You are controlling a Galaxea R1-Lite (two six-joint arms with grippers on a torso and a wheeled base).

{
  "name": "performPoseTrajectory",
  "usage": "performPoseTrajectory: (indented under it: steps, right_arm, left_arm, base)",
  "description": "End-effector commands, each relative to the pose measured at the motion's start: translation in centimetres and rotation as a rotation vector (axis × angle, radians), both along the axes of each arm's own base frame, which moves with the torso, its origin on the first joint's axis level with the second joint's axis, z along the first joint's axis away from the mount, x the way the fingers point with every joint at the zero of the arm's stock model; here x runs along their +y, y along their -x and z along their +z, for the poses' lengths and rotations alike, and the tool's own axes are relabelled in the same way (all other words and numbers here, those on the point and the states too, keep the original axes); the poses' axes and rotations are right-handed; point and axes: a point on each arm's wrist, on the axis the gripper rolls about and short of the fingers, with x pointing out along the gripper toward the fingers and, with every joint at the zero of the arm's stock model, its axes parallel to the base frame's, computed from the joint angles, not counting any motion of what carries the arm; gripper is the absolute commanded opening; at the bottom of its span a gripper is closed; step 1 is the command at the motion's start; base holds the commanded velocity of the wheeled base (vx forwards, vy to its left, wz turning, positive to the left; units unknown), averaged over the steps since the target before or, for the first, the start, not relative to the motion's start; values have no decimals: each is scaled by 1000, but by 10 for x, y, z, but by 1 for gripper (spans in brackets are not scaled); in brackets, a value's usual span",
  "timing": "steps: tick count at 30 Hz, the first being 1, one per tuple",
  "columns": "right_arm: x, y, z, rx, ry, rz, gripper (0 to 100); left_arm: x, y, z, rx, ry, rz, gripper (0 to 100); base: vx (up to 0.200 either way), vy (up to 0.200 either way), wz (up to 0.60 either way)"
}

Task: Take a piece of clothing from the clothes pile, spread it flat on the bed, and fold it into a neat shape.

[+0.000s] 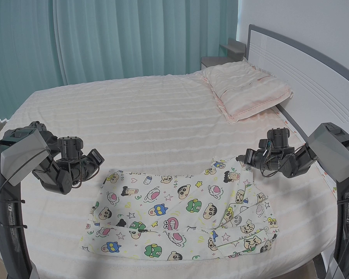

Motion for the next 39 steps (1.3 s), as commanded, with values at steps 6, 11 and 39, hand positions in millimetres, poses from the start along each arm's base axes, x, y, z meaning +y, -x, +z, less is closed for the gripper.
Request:
performPoseTrajectory:
  steps: [6,11,39]
  right_arm:
    - [-1,5,-5,26,4,0,0]
    - [-1,12,-10,51,11,-2,0]
    - [2,17,-15,70,34,-17,0]
  left_arm:
    - [7,-9,-7,61,-20,-24,100]
    - [6,-24,-18,96,-26,-85,100]
    - [-17,-45,-53,86,-139,-212,100]
  base:
    - [0,0,0]
    - [0,0,0]
    - [0,0,0]
